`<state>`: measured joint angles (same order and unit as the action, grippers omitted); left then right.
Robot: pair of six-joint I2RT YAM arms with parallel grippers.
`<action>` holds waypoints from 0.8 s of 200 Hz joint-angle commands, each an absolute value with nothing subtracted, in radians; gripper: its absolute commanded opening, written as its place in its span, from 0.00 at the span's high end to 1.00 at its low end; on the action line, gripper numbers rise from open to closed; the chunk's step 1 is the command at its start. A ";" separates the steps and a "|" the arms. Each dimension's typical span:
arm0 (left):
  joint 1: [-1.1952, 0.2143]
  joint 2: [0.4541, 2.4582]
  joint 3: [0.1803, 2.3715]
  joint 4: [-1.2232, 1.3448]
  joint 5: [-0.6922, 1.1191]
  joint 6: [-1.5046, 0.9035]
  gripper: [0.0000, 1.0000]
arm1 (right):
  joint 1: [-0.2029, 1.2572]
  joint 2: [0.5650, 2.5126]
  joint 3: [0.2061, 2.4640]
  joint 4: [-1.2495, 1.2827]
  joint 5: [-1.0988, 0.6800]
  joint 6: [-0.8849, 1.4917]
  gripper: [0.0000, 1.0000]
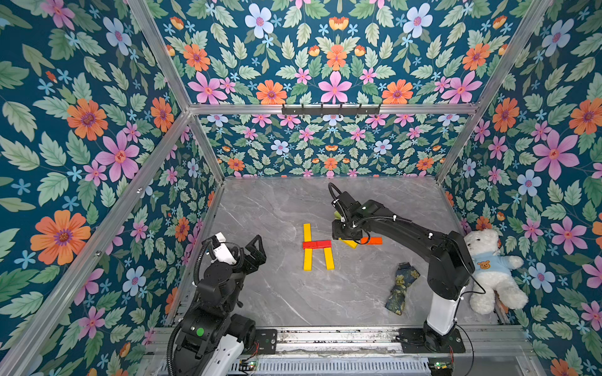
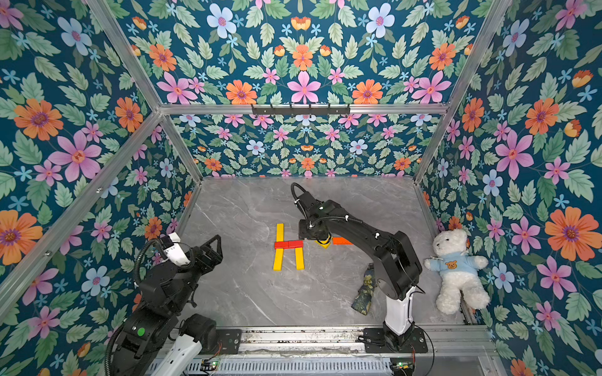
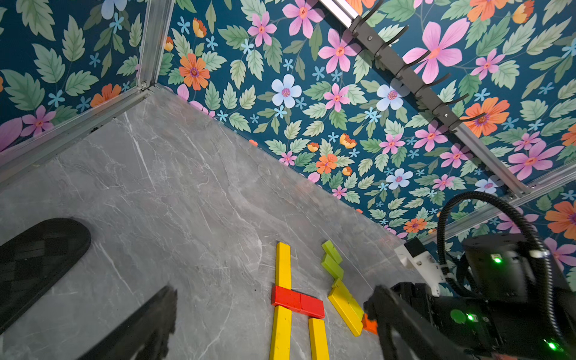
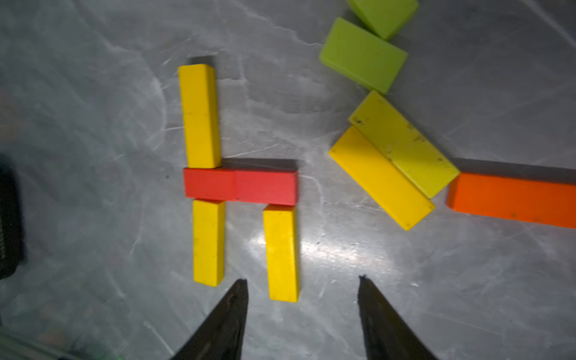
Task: Assemble the letter h with building blocks
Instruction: Assemble the building block at the center of the board, then adjust the building block at the center of the board.
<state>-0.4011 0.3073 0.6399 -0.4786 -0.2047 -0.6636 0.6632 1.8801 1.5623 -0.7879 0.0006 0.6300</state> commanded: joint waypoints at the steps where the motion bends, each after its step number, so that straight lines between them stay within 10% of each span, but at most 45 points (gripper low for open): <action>1: -0.401 0.320 0.646 -0.462 -0.200 -0.653 0.00 | 0.612 1.924 1.580 -0.808 0.024 0.586 0.39; 66: -0.401 0.351 0.652 -0.463 -0.208 -0.652 0.00 | 0.562 2.140 1.770 -0.753 0.039 0.544 0.51; 112: -0.401 0.357 0.652 -0.466 -0.216 -0.652 0.00 | 0.561 2.334 2.013 -0.857 0.087 0.478 0.37; 160: -0.400 0.353 0.646 -0.461 -0.219 -0.653 0.00 | 0.560 2.219 1.832 -0.758 0.113 0.481 0.42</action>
<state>-0.4011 0.3553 0.6460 -0.4789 -0.2092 -0.6563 0.5587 2.2936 1.9247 -0.7975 0.0853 0.4873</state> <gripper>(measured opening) 0.996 0.604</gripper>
